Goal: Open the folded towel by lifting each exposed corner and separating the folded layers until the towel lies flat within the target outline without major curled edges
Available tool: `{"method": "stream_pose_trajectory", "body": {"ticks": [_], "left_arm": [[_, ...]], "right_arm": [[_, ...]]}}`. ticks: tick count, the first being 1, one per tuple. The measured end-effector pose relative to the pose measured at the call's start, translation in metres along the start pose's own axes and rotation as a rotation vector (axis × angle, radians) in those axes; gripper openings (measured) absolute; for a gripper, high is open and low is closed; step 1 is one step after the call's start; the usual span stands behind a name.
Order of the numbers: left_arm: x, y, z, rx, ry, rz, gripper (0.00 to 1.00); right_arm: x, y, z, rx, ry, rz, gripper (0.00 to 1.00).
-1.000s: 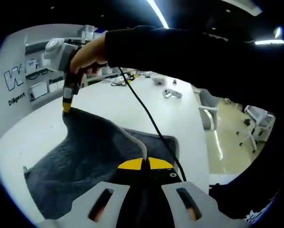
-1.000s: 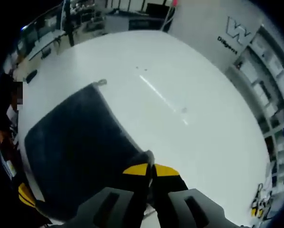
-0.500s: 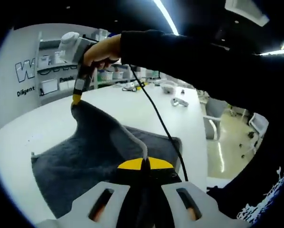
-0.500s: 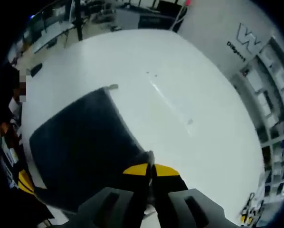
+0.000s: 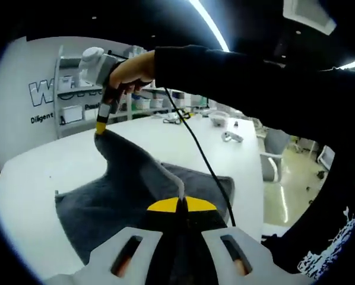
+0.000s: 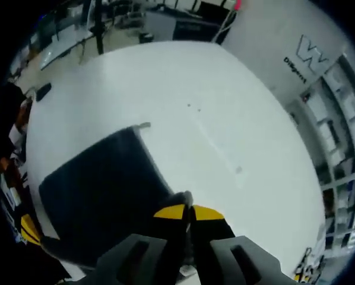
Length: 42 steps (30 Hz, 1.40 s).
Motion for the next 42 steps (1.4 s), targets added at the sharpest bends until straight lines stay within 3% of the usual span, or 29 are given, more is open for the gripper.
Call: {"method": "stream_pose_trajectory", "body": {"ticks": [18, 34, 42], "left_arm": [[0.069, 0.018, -0.053, 0.094, -0.154, 0.031, 0.0], [0.118, 0.025, -0.087, 0.124, -0.244, 0.056, 0.0], [0.152, 0.038, -0.109, 0.163, -0.318, 0.076, 0.0]], "right_arm": [[-0.032, -0.094, -0.049, 0.1, -0.052, 0.032, 0.0], [-0.055, -0.159, -0.08, 0.163, -0.081, 0.043, 0.0], [-0.076, -0.192, -0.109, 0.2, -0.114, 0.046, 0.0]]}}
Point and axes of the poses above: the point that each gripper's makers call its tool centre point, and the gripper's own axes: x roughly backward along the fingers, z roughly to its right, y roughly out of its underside, the point moved 8 cm from there along x, roughly backward along the fingers, and after that the axes turned 4 degrees about z, right-handed, at the moved point
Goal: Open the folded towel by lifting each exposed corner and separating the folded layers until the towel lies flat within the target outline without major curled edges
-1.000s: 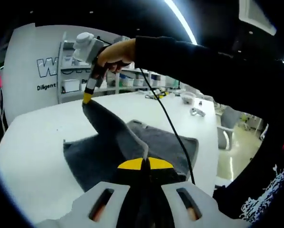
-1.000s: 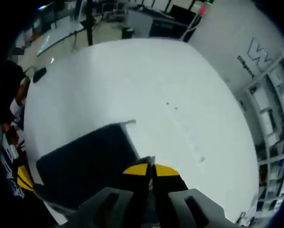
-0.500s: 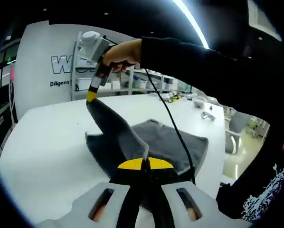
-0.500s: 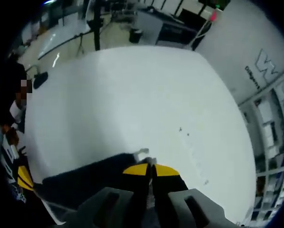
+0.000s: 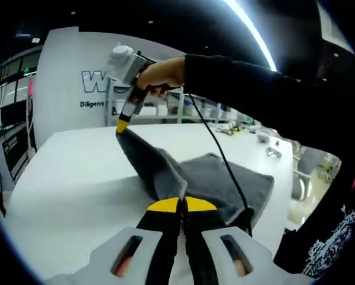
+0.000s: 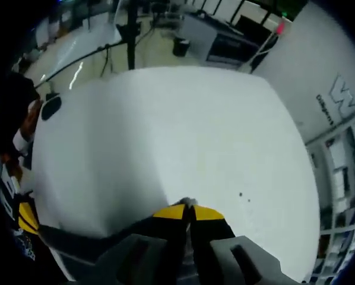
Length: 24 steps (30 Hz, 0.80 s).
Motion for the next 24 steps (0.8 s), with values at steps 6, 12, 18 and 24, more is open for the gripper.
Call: {"method": "stream_pose_trajectory", "body": {"ticks": [6, 12, 18, 24], "left_arm": [[0.019, 0.003, -0.018, 0.023, -0.039, 0.014, 0.0], [0.034, 0.007, -0.033, 0.044, -0.079, 0.017, 0.0], [0.044, 0.011, -0.045, 0.064, -0.113, 0.018, 0.0], [0.056, 0.012, -0.054, 0.076, -0.137, 0.018, 0.0]], "right_arm": [[-0.016, -0.027, -0.012, 0.017, -0.031, 0.017, 0.0], [-0.032, -0.05, -0.024, 0.047, -0.053, 0.017, 0.0], [-0.046, -0.067, -0.035, 0.073, -0.074, 0.012, 0.0], [-0.056, -0.081, -0.047, 0.089, -0.094, 0.019, 0.0]]}}
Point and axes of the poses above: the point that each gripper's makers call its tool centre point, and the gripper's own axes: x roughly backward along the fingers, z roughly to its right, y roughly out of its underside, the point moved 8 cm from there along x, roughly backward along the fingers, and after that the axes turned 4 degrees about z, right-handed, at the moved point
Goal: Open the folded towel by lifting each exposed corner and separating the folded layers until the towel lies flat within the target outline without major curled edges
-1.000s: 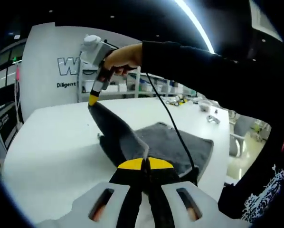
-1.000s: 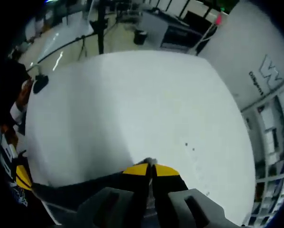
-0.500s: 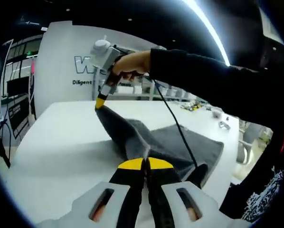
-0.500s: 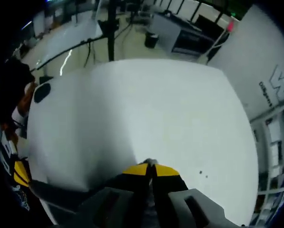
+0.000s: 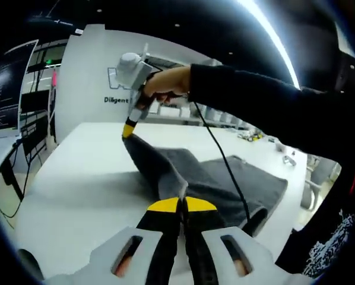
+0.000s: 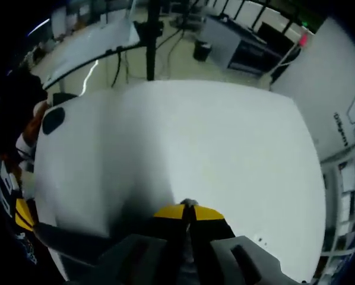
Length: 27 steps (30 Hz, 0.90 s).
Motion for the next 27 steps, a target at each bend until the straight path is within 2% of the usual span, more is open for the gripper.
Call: {"method": "stream_pose_trajectory", "body": {"ticks": [9, 17, 27], "left_arm": [[0.026, 0.005, -0.026, 0.026, -0.083, 0.005, 0.0], [0.043, 0.011, -0.039, 0.045, -0.126, -0.001, 0.0], [0.061, 0.009, -0.056, 0.054, -0.174, 0.016, 0.0]], "right_arm": [[-0.019, -0.026, -0.016, 0.018, -0.027, 0.032, 0.0], [-0.037, -0.049, -0.03, 0.036, -0.045, 0.046, 0.0], [-0.046, -0.08, -0.045, 0.073, -0.052, 0.062, 0.0]]}}
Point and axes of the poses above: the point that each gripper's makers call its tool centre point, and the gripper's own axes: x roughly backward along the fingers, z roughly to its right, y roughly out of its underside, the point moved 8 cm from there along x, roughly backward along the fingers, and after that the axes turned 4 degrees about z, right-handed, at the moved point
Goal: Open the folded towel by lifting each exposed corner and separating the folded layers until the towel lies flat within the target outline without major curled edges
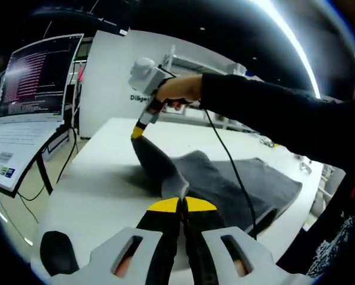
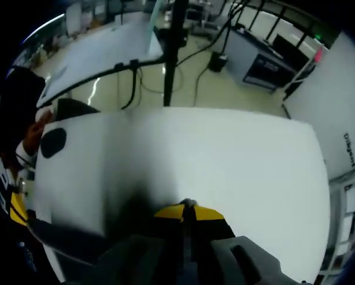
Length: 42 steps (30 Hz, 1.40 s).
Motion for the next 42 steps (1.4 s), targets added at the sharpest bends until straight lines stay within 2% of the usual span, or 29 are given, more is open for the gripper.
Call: {"method": "stream_pose_trajectory", "body": {"ticks": [9, 17, 19, 20, 22, 31, 37, 42], "left_arm": [[0.012, 0.002, -0.027, 0.013, -0.068, -0.002, 0.0], [0.018, 0.014, -0.042, 0.029, -0.121, -0.026, 0.0], [0.02, 0.017, -0.048, 0.029, -0.149, -0.033, 0.0], [0.022, 0.02, -0.054, 0.014, -0.184, -0.053, 0.0], [0.023, 0.022, -0.057, 0.019, -0.187, -0.056, 0.0], [0.03, 0.031, -0.055, 0.016, -0.22, -0.091, 0.0], [0.03, 0.04, -0.047, 0.01, -0.233, -0.111, 0.0], [0.034, 0.047, -0.05, 0.025, -0.25, -0.126, 0.0]], "right_arm": [[-0.021, -0.02, -0.005, 0.005, -0.006, 0.003, 0.0], [-0.042, -0.027, -0.012, 0.0, -0.016, -0.003, 0.0], [-0.046, -0.028, -0.013, 0.001, -0.019, -0.007, 0.0], [-0.049, -0.029, -0.013, -0.002, -0.02, -0.007, 0.0], [-0.054, -0.029, -0.013, -0.007, -0.022, -0.011, 0.0], [-0.072, -0.026, -0.013, -0.033, -0.031, -0.031, 0.0], [-0.077, -0.029, -0.01, -0.075, -0.023, -0.026, 0.0], [-0.084, -0.031, -0.007, -0.092, -0.018, -0.028, 0.0]]}}
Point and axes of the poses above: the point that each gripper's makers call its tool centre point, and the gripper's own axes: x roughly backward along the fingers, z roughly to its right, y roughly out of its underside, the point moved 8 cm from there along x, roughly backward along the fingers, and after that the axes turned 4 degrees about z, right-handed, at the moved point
